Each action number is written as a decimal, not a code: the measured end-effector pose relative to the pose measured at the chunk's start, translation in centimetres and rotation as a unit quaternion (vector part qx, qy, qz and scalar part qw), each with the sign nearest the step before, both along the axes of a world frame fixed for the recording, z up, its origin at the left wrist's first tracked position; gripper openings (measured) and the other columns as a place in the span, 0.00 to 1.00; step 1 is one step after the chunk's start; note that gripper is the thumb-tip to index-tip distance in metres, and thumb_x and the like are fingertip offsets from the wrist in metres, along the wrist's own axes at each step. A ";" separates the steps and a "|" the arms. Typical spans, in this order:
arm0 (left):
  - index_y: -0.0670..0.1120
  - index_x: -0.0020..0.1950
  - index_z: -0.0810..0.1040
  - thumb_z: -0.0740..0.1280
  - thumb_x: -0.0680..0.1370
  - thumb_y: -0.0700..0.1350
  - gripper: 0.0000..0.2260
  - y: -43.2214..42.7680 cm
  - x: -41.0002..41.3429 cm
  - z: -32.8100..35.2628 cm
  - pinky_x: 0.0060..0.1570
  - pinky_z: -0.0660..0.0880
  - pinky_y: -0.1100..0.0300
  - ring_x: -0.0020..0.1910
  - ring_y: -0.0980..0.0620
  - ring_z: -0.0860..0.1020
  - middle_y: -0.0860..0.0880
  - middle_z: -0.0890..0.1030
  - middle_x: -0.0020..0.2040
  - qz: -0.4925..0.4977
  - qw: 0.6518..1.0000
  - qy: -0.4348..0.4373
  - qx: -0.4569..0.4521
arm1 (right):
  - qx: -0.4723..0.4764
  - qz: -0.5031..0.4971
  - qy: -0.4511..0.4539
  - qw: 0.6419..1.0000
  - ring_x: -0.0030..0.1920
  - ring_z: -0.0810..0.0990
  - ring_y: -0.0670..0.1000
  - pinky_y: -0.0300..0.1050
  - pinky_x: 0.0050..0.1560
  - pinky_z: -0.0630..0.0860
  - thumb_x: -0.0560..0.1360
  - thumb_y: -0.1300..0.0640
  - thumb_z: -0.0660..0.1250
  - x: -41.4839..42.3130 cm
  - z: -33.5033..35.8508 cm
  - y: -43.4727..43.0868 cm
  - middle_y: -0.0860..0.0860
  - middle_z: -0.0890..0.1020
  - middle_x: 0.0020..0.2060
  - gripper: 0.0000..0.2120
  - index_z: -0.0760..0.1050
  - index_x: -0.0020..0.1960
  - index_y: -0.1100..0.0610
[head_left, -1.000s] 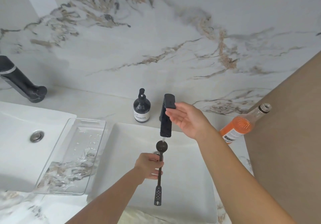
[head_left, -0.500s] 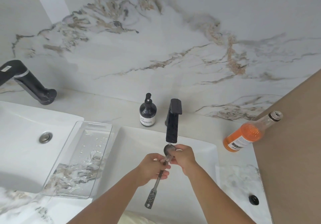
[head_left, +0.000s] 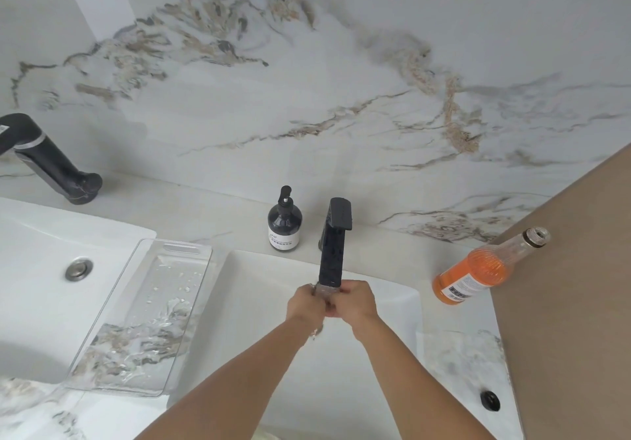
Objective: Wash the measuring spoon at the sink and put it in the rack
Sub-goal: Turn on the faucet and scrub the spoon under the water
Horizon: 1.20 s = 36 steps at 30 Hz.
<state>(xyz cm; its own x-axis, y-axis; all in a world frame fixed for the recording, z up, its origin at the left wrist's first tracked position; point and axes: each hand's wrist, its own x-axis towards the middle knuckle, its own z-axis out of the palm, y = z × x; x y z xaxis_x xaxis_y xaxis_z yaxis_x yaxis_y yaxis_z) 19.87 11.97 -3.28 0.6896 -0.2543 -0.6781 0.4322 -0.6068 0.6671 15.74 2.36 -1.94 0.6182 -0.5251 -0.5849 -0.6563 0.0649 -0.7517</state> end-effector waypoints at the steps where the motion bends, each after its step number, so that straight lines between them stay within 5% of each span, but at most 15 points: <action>1: 0.46 0.51 0.79 0.56 0.80 0.43 0.12 0.3 0.1 0.1 0.22 0.65 0.64 0.27 0.52 0.72 0.48 0.78 0.37 0.002 1.000 -0.014 0.002 | 0.044 0.000 -0.012 0.999 0.41 0.87 0.61 0.54 0.47 0.85 0.70 0.69 0.72 0.0 0.0 0.0 0.60 0.88 0.43 0.05 0.85 0.42 0.61; 4: 0.51 0.49 0.78 0.58 0.80 0.45 0.10 0.6 0.5 0.1 0.20 0.63 0.67 0.25 0.53 0.70 0.50 0.75 0.33 -0.013 1.000 -0.006 0.003 | 0.124 0.017 -0.042 0.991 0.41 0.86 0.61 0.54 0.50 0.84 0.72 0.74 0.67 -0.4 0.3 -0.2 0.61 0.86 0.45 0.10 0.85 0.43 0.62; 7: 0.44 0.48 0.72 0.59 0.81 0.43 0.05 0.6 0.8 0.2 0.19 0.59 0.69 0.18 0.55 0.63 0.48 0.68 0.29 -0.001 0.994 0.094 -0.048 | 0.198 0.015 -0.060 0.978 0.40 0.84 0.61 0.53 0.50 0.84 0.76 0.74 0.64 -1.1 0.6 -0.7 0.62 0.84 0.43 0.11 0.83 0.45 0.65; 9: 0.45 0.42 0.72 0.60 0.82 0.47 0.10 0.9 0.8 0.1 0.21 0.59 0.68 0.19 0.53 0.63 0.49 0.67 0.29 0.002 0.995 0.091 -0.042 | 0.221 0.008 -0.069 0.973 0.40 0.85 0.59 0.48 0.46 0.84 0.78 0.71 0.64 -1.3 0.9 -0.7 0.61 0.85 0.42 0.09 0.82 0.48 0.66; 12: 0.49 0.39 0.72 0.60 0.81 0.51 0.12 0.9 0.3 0.3 0.22 0.59 0.66 0.22 0.51 0.64 0.49 0.68 0.28 0.001 0.998 0.057 -0.011 | 0.197 0.014 -0.083 0.977 0.41 0.84 0.60 0.51 0.50 0.83 0.78 0.69 0.64 -1.4 0.9 -0.2 0.62 0.84 0.43 0.07 0.81 0.51 0.68; 17: 0.46 0.44 0.70 0.54 0.81 0.39 0.09 1.1 -0.3 1.2 0.23 0.54 0.65 0.22 0.54 0.59 0.49 0.67 0.29 0.051 0.963 0.199 -0.172 | 0.152 -0.002 -0.105 0.983 0.37 0.79 0.58 0.51 0.48 0.80 0.79 0.71 0.60 -1.9 0.8 -0.3 0.60 0.83 0.40 0.11 0.82 0.45 0.66; 22: 0.44 0.40 0.74 0.59 0.84 0.50 0.16 2.0 -0.9 0.5 0.21 0.54 0.67 0.19 0.55 0.59 0.49 0.67 0.26 0.072 0.977 0.129 -0.153 | 0.164 0.011 -0.116 0.980 0.40 0.81 0.56 0.52 0.49 0.79 0.77 0.69 0.66 -2.1 0.8 -0.1 0.58 0.84 0.41 0.07 0.83 0.50 0.67; 27: 0.38 0.48 0.79 0.58 0.81 0.31 0.10 2.3 -0.6 0.7 0.28 0.67 0.59 0.26 0.50 0.73 0.42 0.78 0.34 0.082 0.956 0.142 -0.243 | 0.111 -0.021 -0.111 0.987 0.32 0.80 0.57 0.52 0.43 0.80 0.73 0.70 0.69 -2.0 0.4 0.3 0.62 0.85 0.40 0.06 0.84 0.48 0.66; 30: 0.39 0.43 0.79 0.59 0.83 0.40 0.13 2.0 -0.8 0.6 0.24 0.71 0.61 0.22 0.50 0.75 0.46 0.81 0.29 0.067 0.983 0.076 -0.155 | -0.013 -0.022 -0.065 0.998 0.34 0.83 0.51 0.45 0.46 0.82 0.69 0.61 0.75 -1.7 0.0 0.9 0.54 0.88 0.39 0.05 0.86 0.45 0.57; 33: 0.39 0.45 0.79 0.56 0.81 0.44 0.15 1.9 -0.6 1.1 0.23 0.76 0.60 0.21 0.46 0.78 0.45 0.80 0.26 -0.032 0.998 0.002 -0.052 | -0.112 0.011 -0.067 0.991 0.29 0.84 0.51 0.44 0.39 0.83 0.74 0.61 0.68 -1.8 -0.1 1.8 0.50 0.88 0.37 0.07 0.85 0.47 0.54; 36: 0.40 0.49 0.80 0.54 0.82 0.48 0.18 1.9 0.3 1.5 0.33 0.80 0.55 0.31 0.43 0.82 0.41 0.84 0.37 -0.151 0.983 -0.093 0.041 | -0.132 -0.002 -0.084 0.988 0.29 0.85 0.53 0.48 0.37 0.84 0.76 0.62 0.67 -2.0 -0.3 2.1 0.51 0.88 0.38 0.07 0.85 0.46 0.57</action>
<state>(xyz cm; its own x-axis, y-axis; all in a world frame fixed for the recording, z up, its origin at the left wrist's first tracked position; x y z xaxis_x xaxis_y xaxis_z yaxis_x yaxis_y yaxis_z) 20.17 13.90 -1.78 0.7049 -0.4160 -0.5745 0.1001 -0.7435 0.6612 13.77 4.42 -2.26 0.6924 -0.6479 -0.3175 -0.5212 -0.1449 -0.8410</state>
